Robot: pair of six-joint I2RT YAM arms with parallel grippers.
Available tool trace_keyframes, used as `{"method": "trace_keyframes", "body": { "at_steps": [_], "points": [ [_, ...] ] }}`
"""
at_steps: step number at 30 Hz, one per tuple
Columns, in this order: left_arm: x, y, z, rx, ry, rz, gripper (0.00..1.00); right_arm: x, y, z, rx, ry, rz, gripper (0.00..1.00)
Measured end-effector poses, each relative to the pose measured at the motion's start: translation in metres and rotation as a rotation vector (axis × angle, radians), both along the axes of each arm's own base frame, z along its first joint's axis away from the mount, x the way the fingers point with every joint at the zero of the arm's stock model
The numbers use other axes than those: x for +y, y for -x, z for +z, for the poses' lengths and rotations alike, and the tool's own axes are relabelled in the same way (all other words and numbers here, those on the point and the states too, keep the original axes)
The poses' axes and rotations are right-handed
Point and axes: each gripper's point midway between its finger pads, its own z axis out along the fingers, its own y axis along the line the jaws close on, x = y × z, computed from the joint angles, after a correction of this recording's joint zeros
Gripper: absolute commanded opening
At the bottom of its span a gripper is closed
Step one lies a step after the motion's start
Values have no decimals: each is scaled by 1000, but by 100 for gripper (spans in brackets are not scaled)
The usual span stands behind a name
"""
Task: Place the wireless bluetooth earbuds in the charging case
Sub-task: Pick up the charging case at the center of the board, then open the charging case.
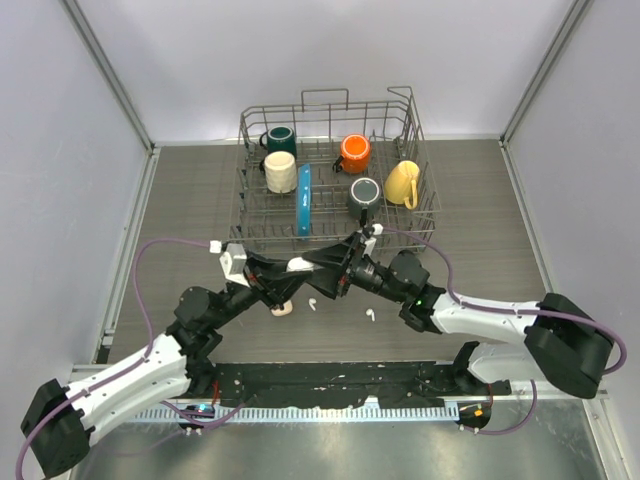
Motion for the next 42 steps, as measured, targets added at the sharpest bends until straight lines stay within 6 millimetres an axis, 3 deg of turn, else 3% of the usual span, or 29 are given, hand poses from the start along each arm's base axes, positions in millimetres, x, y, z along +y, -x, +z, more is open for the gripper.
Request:
{"method": "trace_keyframes", "body": {
  "at_steps": [7, 12, 15, 18, 25, 35, 42],
  "points": [
    [8, 10, 6, -55, 33, -6, 0, -15, 1, 16, -191, 142, -81, 72],
    [16, 18, 11, -112, 54, -4, 0, -31, -6, 65, -451, 334, -182, 72],
    [17, 21, 15, -144, 57, -6, 0, -40, -7, 79, -568, 432, -203, 72],
    [15, 22, 15, -164, 48, -16, 0, -40, -7, 70, -644, 557, -165, 72],
    [6, 22, 4, -162, 9, -51, 0, -10, 11, 13, -712, 763, 47, 72],
    [5, 22, 4, -167, 11, -57, 0, -2, 24, 9, -753, 767, 94, 72],
    [6, 23, 6, -171, 16, -57, 0, -2, 24, 9, -755, 769, 91, 60]
  ]
}}
